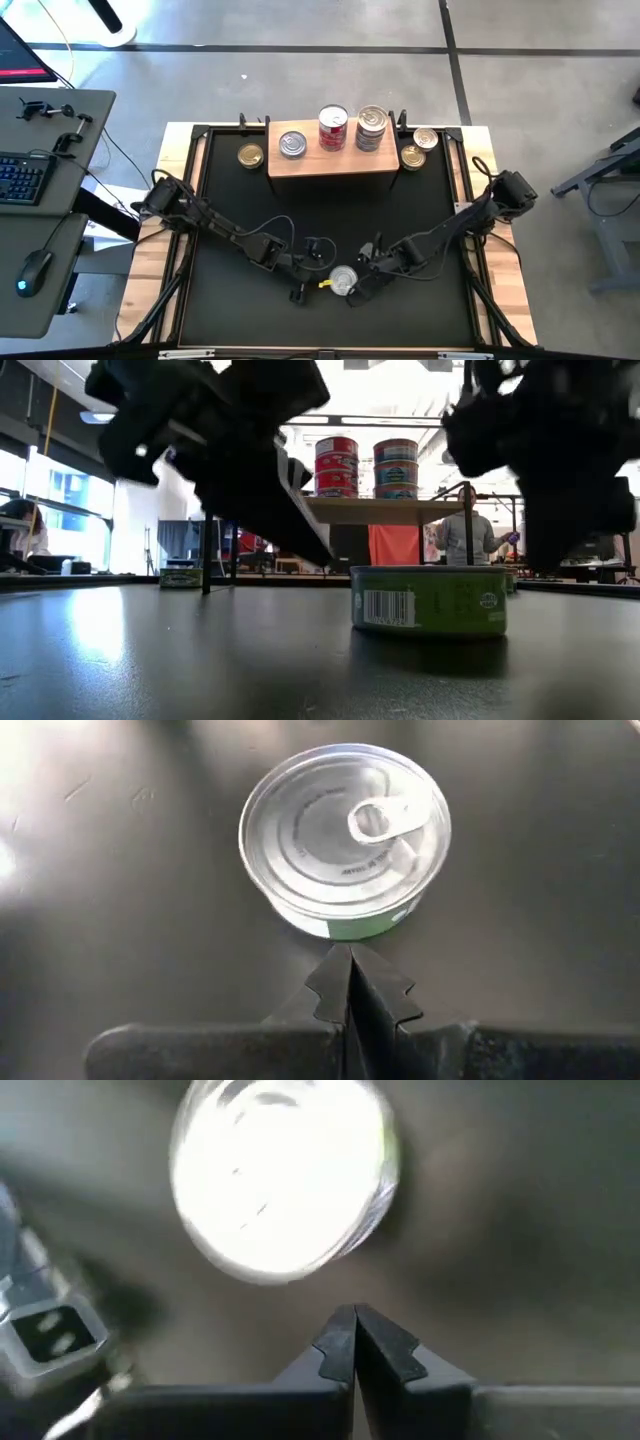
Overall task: Stack canned seafood by type on shelf
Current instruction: Stack the red tuna can on top of the red tuna can on the shelf
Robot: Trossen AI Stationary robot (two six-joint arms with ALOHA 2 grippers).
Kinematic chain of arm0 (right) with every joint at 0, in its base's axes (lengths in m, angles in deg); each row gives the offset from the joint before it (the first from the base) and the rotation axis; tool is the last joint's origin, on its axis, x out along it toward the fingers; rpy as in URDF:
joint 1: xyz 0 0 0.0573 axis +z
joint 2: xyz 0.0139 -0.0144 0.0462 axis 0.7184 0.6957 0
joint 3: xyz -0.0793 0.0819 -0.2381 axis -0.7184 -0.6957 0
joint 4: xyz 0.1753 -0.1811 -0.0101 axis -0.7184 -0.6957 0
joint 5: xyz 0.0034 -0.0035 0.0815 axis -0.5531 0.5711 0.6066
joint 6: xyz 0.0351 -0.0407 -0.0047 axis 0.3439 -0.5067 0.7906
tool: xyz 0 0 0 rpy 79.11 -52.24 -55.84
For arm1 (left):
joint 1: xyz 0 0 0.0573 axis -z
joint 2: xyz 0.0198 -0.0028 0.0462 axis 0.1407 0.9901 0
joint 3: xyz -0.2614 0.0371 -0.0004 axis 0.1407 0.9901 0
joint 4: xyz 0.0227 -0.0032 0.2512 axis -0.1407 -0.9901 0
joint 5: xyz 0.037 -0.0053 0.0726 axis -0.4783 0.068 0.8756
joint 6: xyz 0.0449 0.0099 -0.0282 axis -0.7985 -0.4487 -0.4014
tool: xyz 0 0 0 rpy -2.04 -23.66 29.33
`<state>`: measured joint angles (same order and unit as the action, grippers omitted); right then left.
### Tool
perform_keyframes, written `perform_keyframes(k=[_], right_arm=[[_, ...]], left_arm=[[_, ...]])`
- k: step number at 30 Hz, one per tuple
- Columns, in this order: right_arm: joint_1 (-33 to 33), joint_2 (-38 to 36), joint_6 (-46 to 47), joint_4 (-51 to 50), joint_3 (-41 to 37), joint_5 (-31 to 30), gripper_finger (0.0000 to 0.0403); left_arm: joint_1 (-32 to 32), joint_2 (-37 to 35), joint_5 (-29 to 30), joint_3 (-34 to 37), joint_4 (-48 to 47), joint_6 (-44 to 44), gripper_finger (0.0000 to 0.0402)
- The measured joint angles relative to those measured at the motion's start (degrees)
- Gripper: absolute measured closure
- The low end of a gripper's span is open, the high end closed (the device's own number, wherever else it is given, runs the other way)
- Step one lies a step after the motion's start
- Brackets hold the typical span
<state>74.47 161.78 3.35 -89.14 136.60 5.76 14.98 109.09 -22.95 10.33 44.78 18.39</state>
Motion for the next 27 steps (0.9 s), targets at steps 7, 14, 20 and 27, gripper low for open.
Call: perform_keyframes(k=[7, 14, 20, 27], right_arm=[[-2.7, 3.4, -2.5, -0.8, 0.0, 1.6, 0.0403], [-3.2, 4.7, -2.4, 4.0, 0.0, 1.8, 0.0403], [-3.4, 4.7, -1.7, 4.2, 0.0, 2.1, 0.0403], [-3.8, 4.7, -1.1, 5.4, 0.0, 0.6, 0.0403]], left_arm=[[-0.1, 0.4, 0.0, -1.0, -0.2, -1.2, 0.0401], [-0.2, 1.6, -0.3, -1.0, 0.3, -1.3, 0.0401], [-0.2, 3.7, -0.5, -0.9, -2.0, -0.6, 0.0401], [-0.2, 4.3, -1.8, -1.0, 3.2, -0.4, 0.0401]])
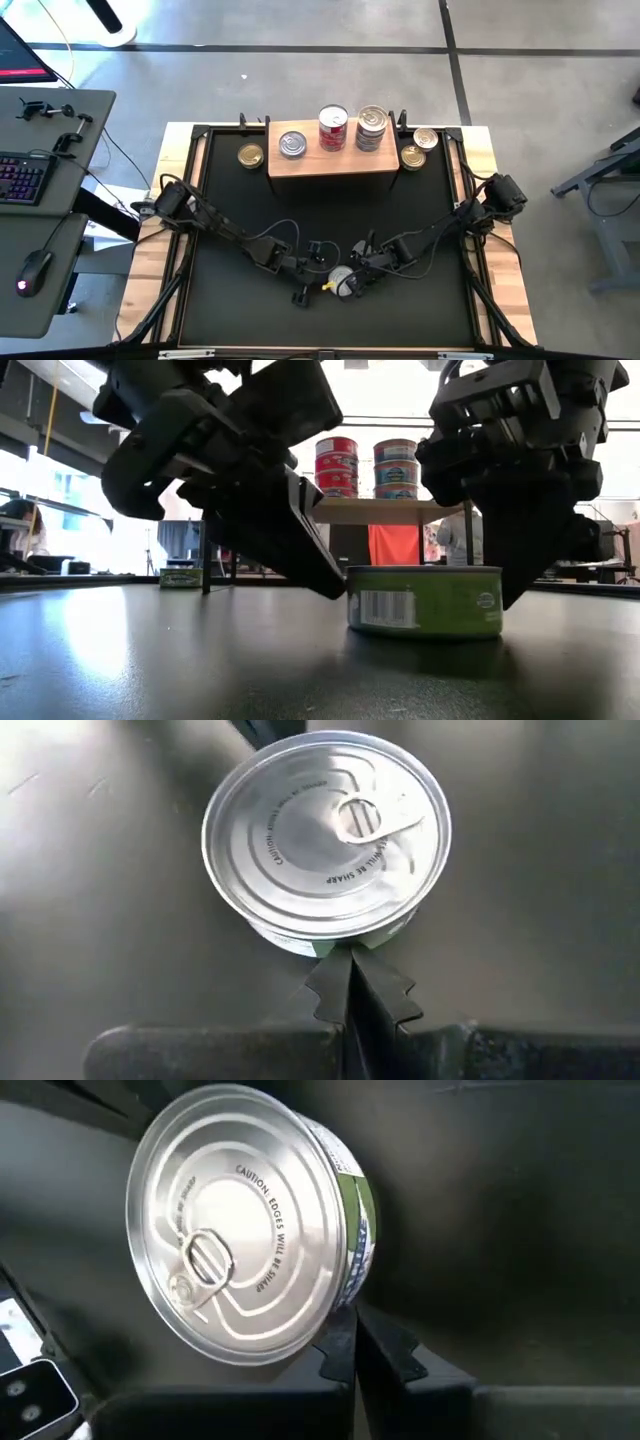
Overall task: Stack canned seafood by type on shelf
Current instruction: Stack the red tuna can on top of the red tuna can on the shelf
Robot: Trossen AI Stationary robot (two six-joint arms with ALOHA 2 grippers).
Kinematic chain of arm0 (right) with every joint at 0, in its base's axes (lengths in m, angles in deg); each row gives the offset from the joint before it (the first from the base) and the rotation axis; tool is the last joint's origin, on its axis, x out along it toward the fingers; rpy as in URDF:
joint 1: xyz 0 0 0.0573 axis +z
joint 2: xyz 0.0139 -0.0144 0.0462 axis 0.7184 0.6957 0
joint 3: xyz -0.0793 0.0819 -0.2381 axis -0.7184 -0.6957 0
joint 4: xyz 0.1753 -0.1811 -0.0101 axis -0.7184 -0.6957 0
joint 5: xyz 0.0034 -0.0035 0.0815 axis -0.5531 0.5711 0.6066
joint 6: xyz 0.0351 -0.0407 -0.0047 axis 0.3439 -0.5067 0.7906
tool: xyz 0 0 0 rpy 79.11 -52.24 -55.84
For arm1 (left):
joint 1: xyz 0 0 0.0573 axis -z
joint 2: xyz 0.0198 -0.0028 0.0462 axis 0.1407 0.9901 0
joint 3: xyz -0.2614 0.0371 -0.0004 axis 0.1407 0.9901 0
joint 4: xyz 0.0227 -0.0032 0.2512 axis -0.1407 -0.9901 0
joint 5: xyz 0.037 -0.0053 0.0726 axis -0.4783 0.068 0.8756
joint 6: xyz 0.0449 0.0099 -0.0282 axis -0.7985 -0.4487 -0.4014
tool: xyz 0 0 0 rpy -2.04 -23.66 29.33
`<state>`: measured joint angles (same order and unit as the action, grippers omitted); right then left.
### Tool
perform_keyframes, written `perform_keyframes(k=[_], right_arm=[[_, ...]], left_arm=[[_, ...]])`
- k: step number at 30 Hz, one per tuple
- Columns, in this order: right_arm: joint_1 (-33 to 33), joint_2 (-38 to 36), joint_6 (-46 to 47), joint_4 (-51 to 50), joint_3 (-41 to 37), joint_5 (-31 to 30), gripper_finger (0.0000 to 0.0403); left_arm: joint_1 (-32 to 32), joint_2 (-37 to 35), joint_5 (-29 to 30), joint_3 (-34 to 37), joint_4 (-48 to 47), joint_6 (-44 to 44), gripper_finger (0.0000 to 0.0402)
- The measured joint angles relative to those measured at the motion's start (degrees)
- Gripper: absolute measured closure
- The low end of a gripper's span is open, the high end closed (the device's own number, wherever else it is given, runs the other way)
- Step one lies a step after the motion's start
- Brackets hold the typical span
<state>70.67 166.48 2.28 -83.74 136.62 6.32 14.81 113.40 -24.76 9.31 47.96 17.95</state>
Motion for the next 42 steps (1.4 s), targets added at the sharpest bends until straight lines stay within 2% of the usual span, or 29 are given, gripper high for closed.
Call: perform_keyframes(k=[3, 6, 11, 19, 27, 33, 35, 38, 42], right_arm=[[0.1, -0.1, 0.0, 1.1, 0.3, -0.1, 0.0403], [0.1, -0.3, -0.4, -0.2, 3.4, -0.4, 0.0403], [0.2, -0.4, -3.1, -4.1, 9.3, -0.8, 0.0403], [-0.2, -0.4, -5.6, -5.7, 16.6, -8.6, 0.0403], [-1.7, -0.2, -6.5, -6.4, 16.4, -9.6, 0.0403], [-2.1, 0.2, -7.7, -6.6, 16.1, -10.7, 0.0403], [-2.3, -1.1, -8.5, -8.8, 16.5, -11.2, 0.0403], [-2.1, -4.2, -8.4, -13.6, 19.2, -14.7, 0.0403], [0.1, -6.4, -8.8, -19.6, 24.3, -19.7, 0.0403]], left_arm=[[0.2, 0.9, -0.9, 0.0, 0.6, 1.1, 0.0401], [0.2, 1.7, -2.6, 0.1, -0.6, 1.4, 0.0402], [0.1, 1.6, -2.3, 0.0, -2.2, 0.0, 0.0402], [0.0, 1.6, -1.5, -0.1, -2.4, -1.8, 0.0402], [-0.6, 1.9, 3.4, 0.0, -0.2, -2.8, 0.0402], [-2.0, 2.2, 4.3, 0.0, -0.4, -1.7, 0.0402], [-2.4, 1.8, 4.1, -0.1, -2.4, -1.6, 0.0401], [-3.4, -1.0, 5.3, -0.1, -11.4, -0.6, 0.0401], [-5.2, -6.9, 2.2, 2.9, -19.6, 0.1, 0.0401]])
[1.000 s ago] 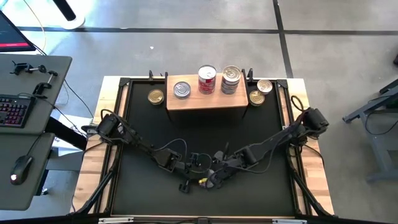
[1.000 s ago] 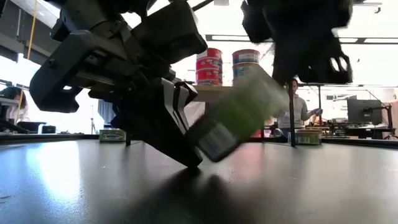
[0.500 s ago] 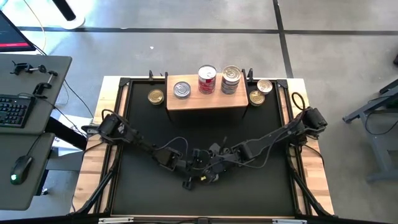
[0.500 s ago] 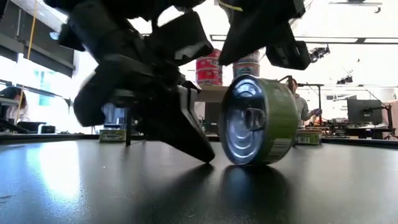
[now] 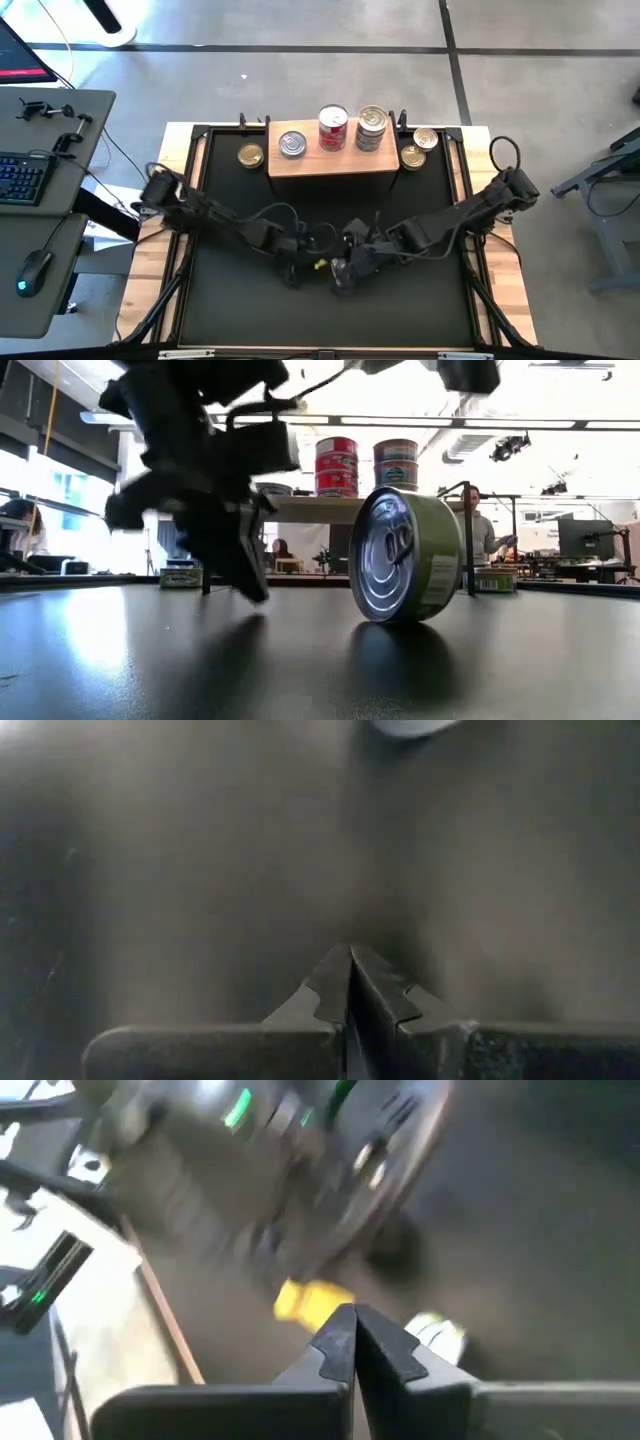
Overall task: Stack canned seafood by type on shelf
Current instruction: Stack the red tuna can on top of the red tuna can on the shelf
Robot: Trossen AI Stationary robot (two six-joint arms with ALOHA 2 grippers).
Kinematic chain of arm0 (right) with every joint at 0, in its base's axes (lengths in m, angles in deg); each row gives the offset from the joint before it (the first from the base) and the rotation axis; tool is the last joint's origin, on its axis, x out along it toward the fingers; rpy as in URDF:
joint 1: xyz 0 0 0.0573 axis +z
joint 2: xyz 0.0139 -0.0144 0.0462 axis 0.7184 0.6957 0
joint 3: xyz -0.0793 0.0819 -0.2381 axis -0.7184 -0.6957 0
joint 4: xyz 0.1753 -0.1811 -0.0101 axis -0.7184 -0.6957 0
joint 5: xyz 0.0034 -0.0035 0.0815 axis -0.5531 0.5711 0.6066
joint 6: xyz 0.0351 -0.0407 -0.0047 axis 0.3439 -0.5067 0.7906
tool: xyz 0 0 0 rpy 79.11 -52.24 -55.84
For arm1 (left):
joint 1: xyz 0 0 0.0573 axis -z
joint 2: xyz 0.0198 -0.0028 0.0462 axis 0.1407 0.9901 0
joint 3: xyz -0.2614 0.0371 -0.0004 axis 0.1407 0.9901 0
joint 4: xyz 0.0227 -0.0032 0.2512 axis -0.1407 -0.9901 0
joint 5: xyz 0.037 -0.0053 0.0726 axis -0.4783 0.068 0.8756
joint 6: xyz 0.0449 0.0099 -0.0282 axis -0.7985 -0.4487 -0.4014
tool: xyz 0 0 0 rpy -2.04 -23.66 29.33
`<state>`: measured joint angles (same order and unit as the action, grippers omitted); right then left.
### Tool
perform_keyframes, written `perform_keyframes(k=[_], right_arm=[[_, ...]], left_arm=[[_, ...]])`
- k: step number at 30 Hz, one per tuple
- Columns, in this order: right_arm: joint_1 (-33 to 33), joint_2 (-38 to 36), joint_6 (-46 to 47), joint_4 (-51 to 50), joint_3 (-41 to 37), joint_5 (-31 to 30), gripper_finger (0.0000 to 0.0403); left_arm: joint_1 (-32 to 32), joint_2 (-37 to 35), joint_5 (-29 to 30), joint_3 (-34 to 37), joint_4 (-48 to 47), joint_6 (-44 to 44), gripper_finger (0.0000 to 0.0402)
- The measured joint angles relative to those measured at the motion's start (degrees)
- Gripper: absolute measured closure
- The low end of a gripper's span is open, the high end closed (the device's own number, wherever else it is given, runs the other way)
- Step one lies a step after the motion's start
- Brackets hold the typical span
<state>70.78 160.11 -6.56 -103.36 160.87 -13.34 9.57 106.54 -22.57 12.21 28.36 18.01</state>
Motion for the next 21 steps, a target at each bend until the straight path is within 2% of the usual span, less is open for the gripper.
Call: perform_keyframes(k=[4, 7, 10, 14, 18, 21], right_arm=[[2.6, 1.5, -4.3, -5.2, 6.0, 1.9, 0.0395], [3.9, 2.4, -6.1, -12.1, 9.8, 1.8, 0.0364], [4.5, 2.5, -7.8, -16.0, 10.5, 0.5, 0.0308], [5.1, 2.6, -9.4, -16.0, 8.6, -0.3, 0.0215], [4.8, 3.5, -6.4, -13.7, 5.5, 0.9, 0.0131], [3.6, 4.6, -7.8, -12.9, 4.4, 1.1, 0.0093]], left_arm=[[-0.9, -9.1, -1.3, 8.5, 7.7, 5.6, 0.0401], [-0.9, -15.7, -1.3, 16.2, 14.3, 13.0, 0.0401], [-0.8, -21.5, -1.2, 21.7, 16.8, 20.8, 0.0401], [0.1, -26.9, -1.4, 25.8, 15.3, 28.7, 0.0402], [1.0, -30.0, -1.6, 26.1, 14.7, 32.7, 0.0401], [1.1, -31.5, -1.6, 25.3, 15.1, 33.2, 0.0401]])
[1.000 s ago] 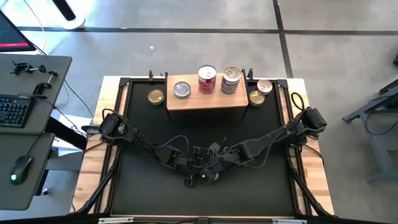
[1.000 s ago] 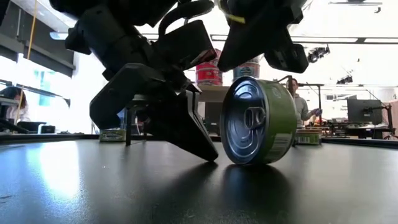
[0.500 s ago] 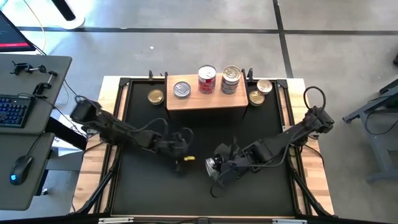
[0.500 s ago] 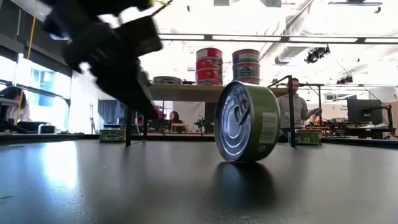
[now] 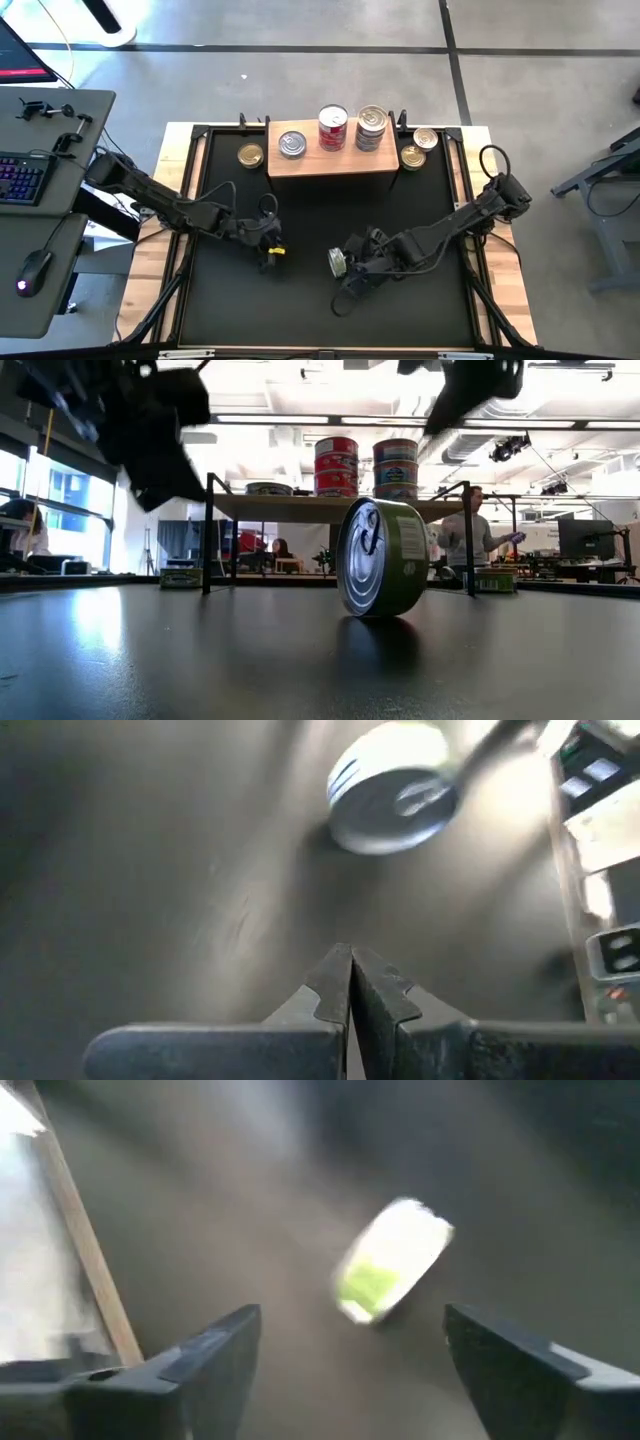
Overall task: Stack canned seafood by type on shelf
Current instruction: Stack the red tuna can on top of the red tuna can on the shelf
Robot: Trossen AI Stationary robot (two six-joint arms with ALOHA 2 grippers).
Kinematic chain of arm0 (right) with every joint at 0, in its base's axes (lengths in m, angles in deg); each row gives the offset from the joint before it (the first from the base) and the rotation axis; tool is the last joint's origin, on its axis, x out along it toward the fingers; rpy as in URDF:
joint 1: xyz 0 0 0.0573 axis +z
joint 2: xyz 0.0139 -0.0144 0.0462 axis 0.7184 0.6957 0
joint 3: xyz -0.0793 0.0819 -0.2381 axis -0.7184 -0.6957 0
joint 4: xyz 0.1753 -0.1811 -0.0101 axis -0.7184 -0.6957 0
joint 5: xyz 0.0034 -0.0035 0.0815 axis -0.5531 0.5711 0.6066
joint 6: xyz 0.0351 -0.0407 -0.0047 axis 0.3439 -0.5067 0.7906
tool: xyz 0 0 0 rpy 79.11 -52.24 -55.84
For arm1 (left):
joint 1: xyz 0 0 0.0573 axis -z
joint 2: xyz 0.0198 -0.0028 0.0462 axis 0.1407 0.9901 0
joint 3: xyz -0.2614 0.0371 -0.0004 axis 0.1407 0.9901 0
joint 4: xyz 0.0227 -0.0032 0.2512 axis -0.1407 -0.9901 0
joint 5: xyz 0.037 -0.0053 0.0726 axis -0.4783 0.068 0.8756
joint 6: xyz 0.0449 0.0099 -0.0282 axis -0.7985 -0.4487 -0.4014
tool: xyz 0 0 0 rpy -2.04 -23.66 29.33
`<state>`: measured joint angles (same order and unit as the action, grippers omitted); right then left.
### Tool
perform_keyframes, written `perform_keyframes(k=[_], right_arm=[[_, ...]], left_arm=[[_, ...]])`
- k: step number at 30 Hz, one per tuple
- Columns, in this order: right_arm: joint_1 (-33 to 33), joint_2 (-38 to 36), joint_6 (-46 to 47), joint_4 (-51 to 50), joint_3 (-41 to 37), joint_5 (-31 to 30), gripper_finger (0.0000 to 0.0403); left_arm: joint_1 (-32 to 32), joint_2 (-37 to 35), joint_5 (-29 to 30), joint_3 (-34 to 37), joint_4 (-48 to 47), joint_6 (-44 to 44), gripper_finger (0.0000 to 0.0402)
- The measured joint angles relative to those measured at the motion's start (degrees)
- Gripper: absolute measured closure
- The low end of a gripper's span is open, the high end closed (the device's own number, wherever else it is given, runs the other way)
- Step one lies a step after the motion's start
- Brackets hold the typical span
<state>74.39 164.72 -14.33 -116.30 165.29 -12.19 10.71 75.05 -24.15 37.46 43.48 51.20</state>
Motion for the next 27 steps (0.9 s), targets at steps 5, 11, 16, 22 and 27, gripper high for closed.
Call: perform_keyframes(k=[5, 11, 16, 22, 27], right_arm=[[-1.8, 2.5, 2.8, -0.6, 0.2, 2.2, 0.0080], [-3.1, 6.4, 14.2, 0.4, 0.3, 2.4, 0.0080], [-5.4, 8.3, 20.3, 2.0, 0.2, 2.7, 0.0080], [-7.2, 9.2, 23.1, 4.3, 0.3, 3.9, 0.0080], [-8.0, 11.3, 22.6, 3.1, 0.2, 6.1, 0.0080]], left_arm=[[-3.3, -2.9, -0.2, -2.1, -0.6, -6.5, 0.0401], [-13.9, -7.0, -6.4, -6.3, -3.7, -18.3, 0.0402], [-21.7, -9.8, -16.1, -8.2, -2.7, -25.6, 0.0401], [-26.2, -10.6, -26.5, -7.9, -3.9, -28.0, 0.0401], [-26.7, -9.9, -27.6, -7.9, -2.7, -28.5, 0.0401]])
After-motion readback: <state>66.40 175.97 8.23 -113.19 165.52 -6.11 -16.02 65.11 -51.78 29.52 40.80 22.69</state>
